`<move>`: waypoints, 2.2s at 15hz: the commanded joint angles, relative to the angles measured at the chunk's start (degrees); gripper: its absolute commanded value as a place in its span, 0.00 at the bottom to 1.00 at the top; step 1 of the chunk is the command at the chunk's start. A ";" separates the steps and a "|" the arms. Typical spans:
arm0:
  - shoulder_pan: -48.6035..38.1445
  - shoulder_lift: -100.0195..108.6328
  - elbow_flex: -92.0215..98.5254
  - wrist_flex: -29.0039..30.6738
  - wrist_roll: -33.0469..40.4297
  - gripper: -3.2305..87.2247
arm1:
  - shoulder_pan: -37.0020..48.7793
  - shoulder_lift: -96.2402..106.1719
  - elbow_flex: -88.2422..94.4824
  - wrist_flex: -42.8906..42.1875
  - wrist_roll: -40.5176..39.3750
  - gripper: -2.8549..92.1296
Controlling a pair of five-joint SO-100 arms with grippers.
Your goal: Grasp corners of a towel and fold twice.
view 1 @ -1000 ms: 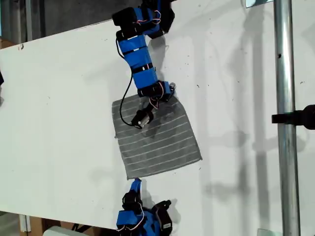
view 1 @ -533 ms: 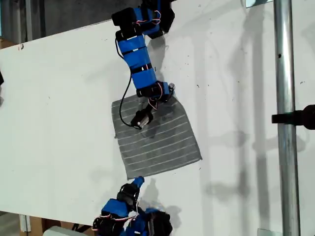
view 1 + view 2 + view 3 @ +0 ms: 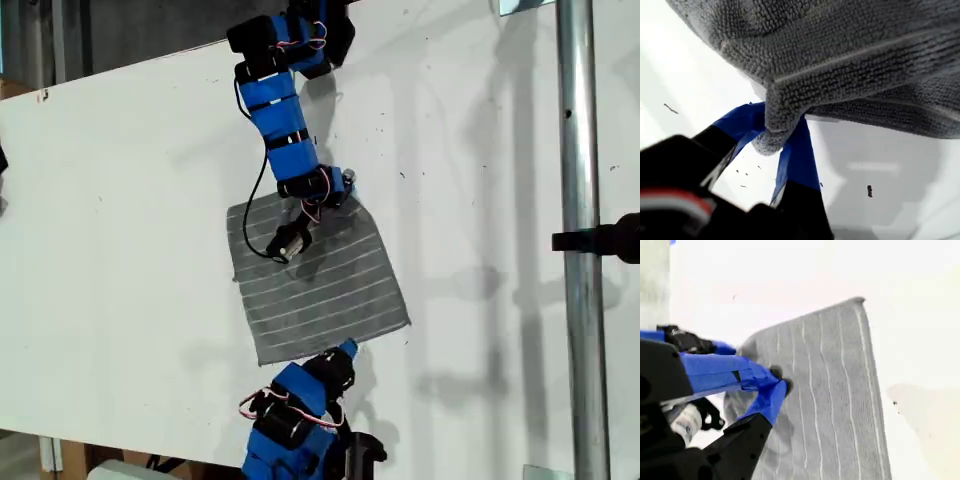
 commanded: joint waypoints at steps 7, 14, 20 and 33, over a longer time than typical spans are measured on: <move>-0.44 0.62 -5.80 1.85 2.72 0.43 | 0.26 3.34 -2.55 -0.44 -0.35 0.03; -1.67 -15.73 2.90 -12.22 -4.48 0.40 | -0.09 3.34 -2.46 -0.35 -0.35 0.03; -1.05 -32.17 3.43 -21.53 -11.69 0.39 | -0.97 3.52 -2.20 0.70 0.18 0.03; 2.20 -20.74 -0.26 -16.70 2.99 0.00 | -7.56 15.12 -3.52 5.27 1.05 0.03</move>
